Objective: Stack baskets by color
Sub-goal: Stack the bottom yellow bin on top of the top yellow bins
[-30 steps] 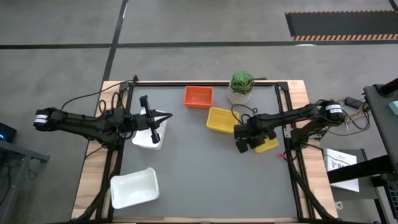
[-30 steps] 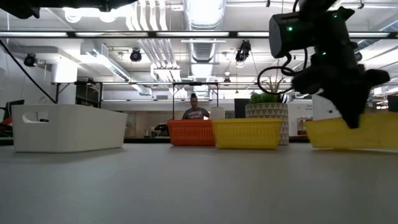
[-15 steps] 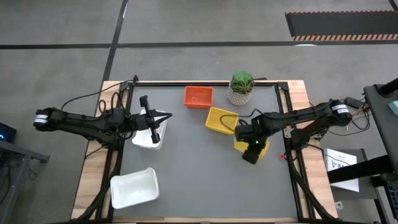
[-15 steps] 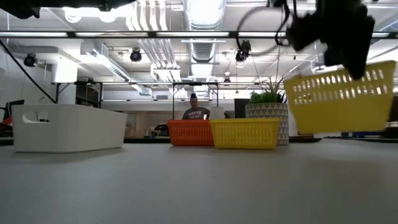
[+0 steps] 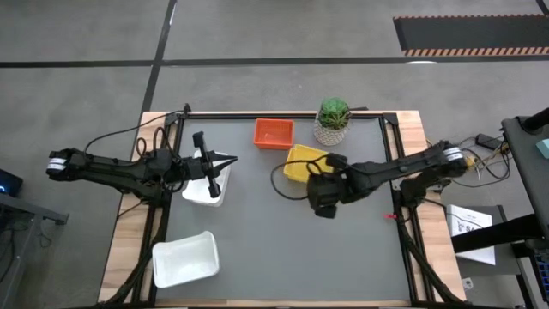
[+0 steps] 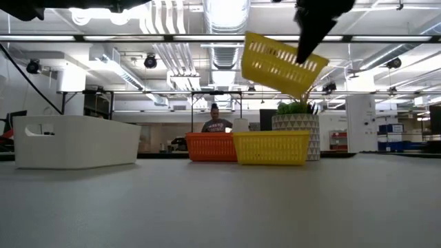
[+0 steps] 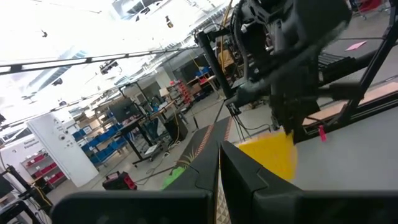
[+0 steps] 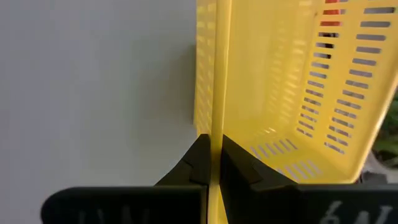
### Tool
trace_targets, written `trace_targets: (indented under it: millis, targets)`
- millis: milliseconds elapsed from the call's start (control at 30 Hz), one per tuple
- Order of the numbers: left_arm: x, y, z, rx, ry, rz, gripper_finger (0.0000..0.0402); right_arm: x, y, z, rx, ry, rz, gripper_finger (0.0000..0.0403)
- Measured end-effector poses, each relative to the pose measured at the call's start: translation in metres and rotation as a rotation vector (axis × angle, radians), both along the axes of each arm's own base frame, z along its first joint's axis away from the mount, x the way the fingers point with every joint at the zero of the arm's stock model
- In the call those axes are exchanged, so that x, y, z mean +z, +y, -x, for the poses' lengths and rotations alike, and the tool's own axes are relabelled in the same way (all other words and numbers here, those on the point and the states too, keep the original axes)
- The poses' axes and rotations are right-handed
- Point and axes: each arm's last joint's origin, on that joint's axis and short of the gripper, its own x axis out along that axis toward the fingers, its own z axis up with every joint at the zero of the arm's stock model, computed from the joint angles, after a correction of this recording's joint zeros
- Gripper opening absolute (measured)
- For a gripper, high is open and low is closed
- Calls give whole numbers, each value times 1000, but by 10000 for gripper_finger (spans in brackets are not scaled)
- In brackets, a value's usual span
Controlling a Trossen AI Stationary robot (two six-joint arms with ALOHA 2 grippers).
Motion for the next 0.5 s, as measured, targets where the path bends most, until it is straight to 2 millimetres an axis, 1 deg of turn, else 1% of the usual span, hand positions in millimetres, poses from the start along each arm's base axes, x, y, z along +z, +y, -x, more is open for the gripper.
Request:
trace_targets:
  millis: [133,233,333,500]
  targets:
    - [0,0,0,0,1,0,0,-10,-12,-27,-24,112,29,9]
    - [-1,0,0,0,3,0,0,-17,-24,-41,-59,223,47,9]
    - [-1,0,0,0,4,0,0,-25,-35,-53,-67,301,41,9]
    - [-2,0,0,0,5,0,0,-36,-52,-65,-76,339,-53,9]
